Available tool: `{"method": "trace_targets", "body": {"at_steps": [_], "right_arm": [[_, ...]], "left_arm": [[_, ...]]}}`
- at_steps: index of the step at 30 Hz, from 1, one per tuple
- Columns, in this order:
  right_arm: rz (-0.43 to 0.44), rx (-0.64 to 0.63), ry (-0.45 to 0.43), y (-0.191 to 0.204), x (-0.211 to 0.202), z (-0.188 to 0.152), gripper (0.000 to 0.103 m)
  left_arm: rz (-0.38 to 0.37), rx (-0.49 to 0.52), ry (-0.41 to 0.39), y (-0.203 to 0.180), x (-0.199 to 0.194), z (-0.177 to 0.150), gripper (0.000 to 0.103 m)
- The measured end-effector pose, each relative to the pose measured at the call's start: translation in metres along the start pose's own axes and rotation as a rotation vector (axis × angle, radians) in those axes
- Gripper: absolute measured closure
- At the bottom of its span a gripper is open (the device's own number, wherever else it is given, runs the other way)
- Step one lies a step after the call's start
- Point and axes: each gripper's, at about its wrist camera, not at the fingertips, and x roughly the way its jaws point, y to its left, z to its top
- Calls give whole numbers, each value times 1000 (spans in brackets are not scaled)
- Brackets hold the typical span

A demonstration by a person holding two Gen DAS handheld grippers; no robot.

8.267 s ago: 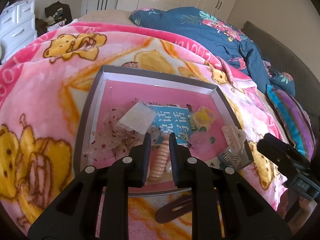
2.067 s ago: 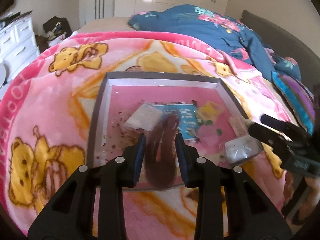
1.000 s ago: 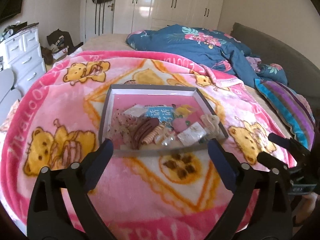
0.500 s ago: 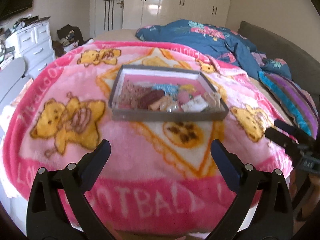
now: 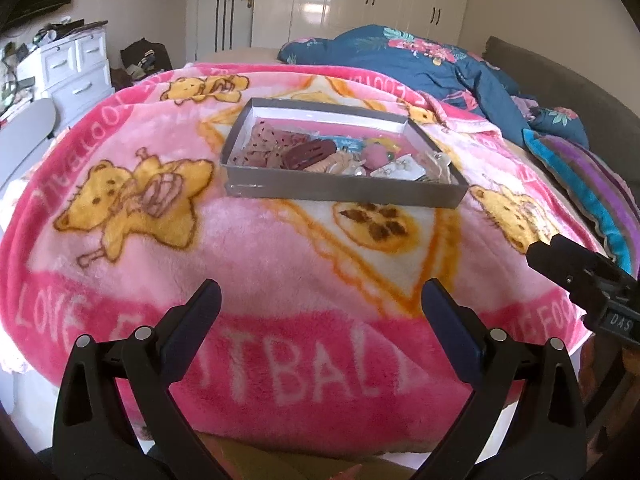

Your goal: Organize jewelry

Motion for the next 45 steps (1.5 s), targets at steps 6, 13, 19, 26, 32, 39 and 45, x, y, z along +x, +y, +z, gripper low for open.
{"method": "trace_targets", "body": {"at_steps": [6,13,19,26,32,39,45], "right_arm": [[4,-1,26,3,8,-3,4],[-6,1,28,3,8,-3,4],[-3,-1,28,4,8,-3,4],[-7,-11,32,8,7,-4,4],[-7,-10,33,8,7,-4,4],[-7,-12,35,10,7,-5,4],[-6,-12,35,10,7,-5,4]], "left_arm": [[-5,-12,11,6,4,3,9],[-7,4,17,3,3,2,9],[4,7,18,1,2,2,9],[6,3,21,2,1,2,9],[8,4,27,4,1,2,9],[11,2,30,5,2,3,9],[19,8,28,5,2,2,9]]}}
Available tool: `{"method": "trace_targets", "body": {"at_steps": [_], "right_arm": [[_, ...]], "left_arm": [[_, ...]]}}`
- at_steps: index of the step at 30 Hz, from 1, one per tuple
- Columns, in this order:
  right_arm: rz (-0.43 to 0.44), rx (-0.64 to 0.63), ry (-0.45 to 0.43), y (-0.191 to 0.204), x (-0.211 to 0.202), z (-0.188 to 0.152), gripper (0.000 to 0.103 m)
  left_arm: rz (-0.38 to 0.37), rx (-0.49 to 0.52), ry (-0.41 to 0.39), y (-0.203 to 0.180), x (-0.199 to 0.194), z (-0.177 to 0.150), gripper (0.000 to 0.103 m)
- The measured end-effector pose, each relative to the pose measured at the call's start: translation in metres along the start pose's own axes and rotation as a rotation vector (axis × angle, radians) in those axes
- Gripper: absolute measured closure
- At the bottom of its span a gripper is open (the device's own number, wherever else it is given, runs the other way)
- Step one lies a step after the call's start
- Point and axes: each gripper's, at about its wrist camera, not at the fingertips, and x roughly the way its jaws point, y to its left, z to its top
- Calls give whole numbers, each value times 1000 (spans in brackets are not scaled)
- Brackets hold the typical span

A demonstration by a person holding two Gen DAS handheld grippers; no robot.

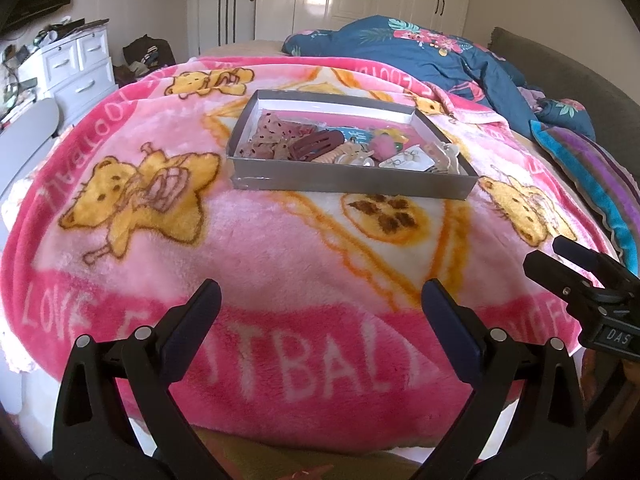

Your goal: Organize jewelry

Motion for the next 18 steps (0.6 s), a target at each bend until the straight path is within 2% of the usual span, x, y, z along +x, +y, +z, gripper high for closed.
{"method": "trace_targets", "body": {"at_steps": [18], "right_arm": [[-2,-1,1,1,0,-1,4]], "left_arm": [[10,2,0,1,0,-1,9]]}}
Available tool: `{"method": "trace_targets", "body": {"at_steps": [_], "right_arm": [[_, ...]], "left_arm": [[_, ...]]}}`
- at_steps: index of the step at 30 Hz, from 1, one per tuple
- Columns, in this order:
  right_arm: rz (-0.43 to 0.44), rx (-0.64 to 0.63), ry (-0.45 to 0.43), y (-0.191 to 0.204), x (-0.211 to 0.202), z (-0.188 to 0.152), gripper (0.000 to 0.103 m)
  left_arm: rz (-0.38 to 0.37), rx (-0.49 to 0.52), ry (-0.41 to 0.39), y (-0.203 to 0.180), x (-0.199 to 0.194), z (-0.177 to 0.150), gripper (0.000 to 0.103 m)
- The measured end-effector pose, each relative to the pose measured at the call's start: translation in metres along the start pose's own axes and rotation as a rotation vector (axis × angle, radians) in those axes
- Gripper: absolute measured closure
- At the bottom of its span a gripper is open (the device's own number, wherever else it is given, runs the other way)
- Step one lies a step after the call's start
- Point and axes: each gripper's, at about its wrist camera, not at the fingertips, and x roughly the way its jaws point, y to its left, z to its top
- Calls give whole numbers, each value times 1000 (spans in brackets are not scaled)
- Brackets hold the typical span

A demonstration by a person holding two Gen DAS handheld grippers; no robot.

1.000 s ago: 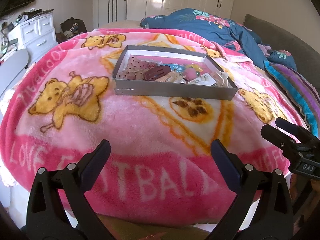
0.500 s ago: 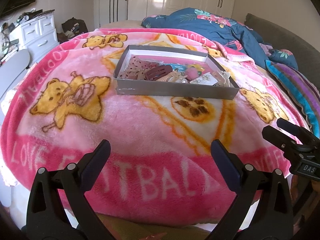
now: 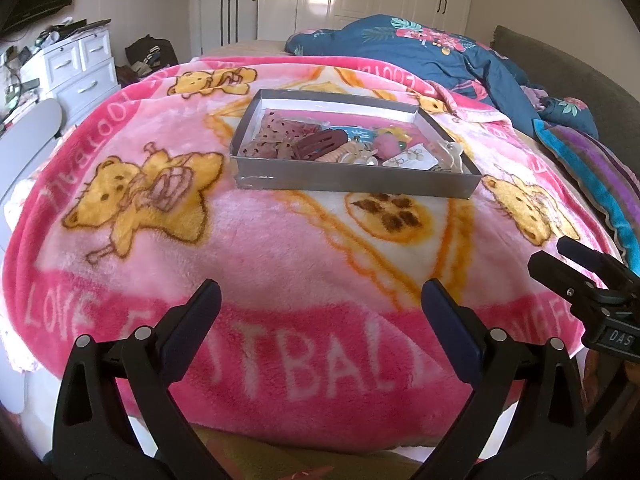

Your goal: Organize jewelry

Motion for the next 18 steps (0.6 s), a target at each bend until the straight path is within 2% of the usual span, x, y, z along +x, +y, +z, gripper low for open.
{"method": "trace_targets", "body": {"at_steps": [18], "right_arm": [[0,0,1,-1,0,1,4]], "left_arm": [[3,3,-1,-1,-1,-1,9]]}}
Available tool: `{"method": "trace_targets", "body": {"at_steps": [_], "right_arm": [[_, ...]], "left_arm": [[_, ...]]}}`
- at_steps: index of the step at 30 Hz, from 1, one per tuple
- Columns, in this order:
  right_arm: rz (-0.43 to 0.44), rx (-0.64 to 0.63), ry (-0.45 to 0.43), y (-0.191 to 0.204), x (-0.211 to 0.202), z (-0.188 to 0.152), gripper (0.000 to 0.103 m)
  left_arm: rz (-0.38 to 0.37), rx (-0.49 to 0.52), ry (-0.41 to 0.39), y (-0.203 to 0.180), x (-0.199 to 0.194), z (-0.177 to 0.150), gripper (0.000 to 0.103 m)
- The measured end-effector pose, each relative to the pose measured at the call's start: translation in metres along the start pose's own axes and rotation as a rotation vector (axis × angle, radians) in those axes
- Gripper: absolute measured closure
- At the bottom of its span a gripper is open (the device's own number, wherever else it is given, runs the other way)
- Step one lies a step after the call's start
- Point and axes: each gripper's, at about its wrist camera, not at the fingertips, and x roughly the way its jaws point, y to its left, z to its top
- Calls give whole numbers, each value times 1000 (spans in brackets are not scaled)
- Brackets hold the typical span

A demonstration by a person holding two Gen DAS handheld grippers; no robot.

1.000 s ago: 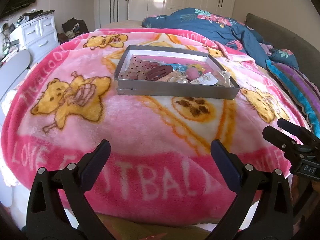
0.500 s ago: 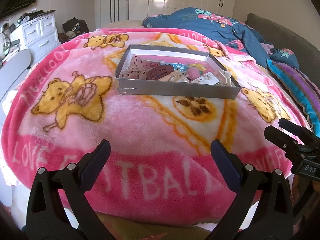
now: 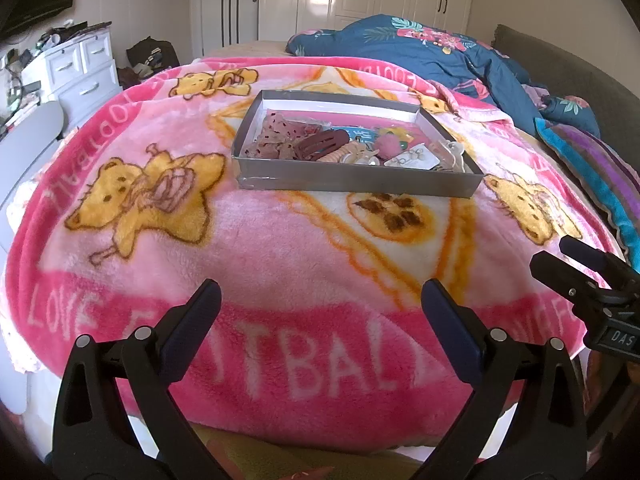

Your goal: Organize jewelry

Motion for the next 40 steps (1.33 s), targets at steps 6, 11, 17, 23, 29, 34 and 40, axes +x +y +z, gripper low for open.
{"method": "trace_targets", "body": {"at_steps": [6,11,17,23,29,34,40], "right_arm": [[0,-1,1,0,0,0,4],[0,1,1,1,0,0,4],[-3,-3,5,1,0,-1,4],[-17,11,5,-5,-1,-8,4],[-72,66,0,-31,1,1,4],[-221,162,3,-101,14,24,4],[-515,318,105,-235,71,63,4]], "left_arm": [[1,0,1,-1,0,0,9],[-1,-2,4,1,0,-1,9],[12,13,12,4,2,-3,9],[-12,-11,44,11,5,-6,9],[-16,-52,67,12,9,0,9],[102,-213,75,61,25,34,9],[355,-436,87,172,75,93,9]]}}
